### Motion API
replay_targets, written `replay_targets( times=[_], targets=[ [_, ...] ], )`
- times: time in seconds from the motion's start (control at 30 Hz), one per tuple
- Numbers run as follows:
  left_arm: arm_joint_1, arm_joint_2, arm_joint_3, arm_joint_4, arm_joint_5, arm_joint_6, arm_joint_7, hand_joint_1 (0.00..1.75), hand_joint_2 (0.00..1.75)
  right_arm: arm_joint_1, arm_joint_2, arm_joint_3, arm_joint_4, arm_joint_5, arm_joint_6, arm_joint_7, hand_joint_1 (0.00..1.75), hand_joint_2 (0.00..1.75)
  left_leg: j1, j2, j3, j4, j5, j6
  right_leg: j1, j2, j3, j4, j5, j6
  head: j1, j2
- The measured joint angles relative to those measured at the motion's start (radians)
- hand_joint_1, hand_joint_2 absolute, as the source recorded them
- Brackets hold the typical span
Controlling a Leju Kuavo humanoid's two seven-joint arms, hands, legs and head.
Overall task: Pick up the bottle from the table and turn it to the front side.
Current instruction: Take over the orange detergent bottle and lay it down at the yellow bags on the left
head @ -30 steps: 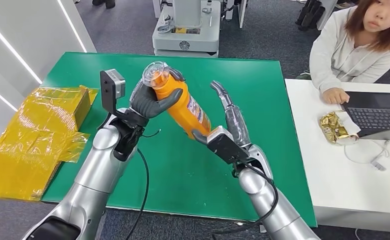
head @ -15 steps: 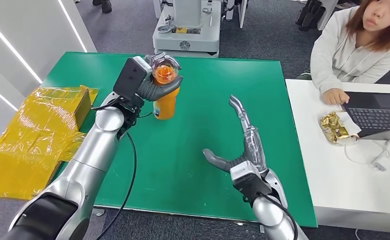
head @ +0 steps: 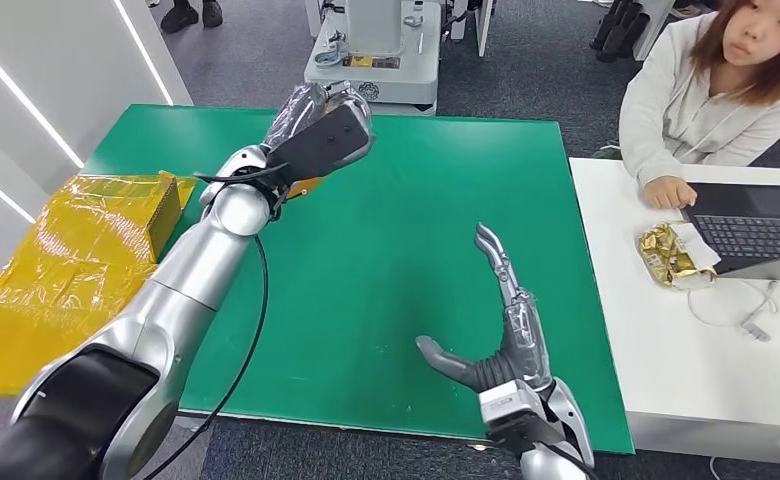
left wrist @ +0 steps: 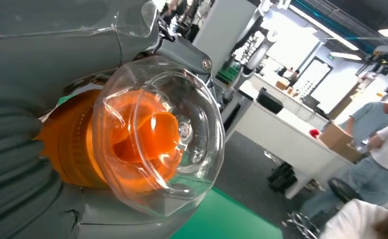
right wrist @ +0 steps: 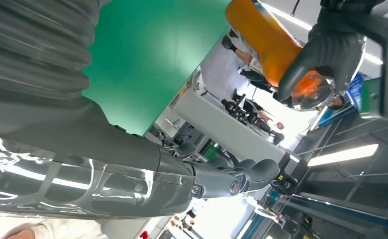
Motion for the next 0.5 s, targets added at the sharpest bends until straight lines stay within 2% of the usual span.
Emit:
replay_targets(
  times=[0.3,0.5],
  targets=[
    [-0.012,0.029,-0.012,0.035,-0.176,0.065,0.013,1.75,1.75,0.002,-0.001,-0.011,0.0,-0.008,0.017,-0.01,0.0,1.75,0.0,0.0,0.0,0.0,0.0,0.0,0.0,0.0,0.0,0.0,0.0,0.0,0.0,0.0],
    [-0.01,0.078,-0.033,0.064,-0.389,0.145,0.037,1.75,1.75,0.019,-0.001,-0.018,-0.002,0.006,0.027,-0.01,0.0,1.75,0.0,0.0,0.0,0.0,0.0,0.0,0.0,0.0,0.0,0.0,0.0,0.0,0.0,0.0]
  ],
)
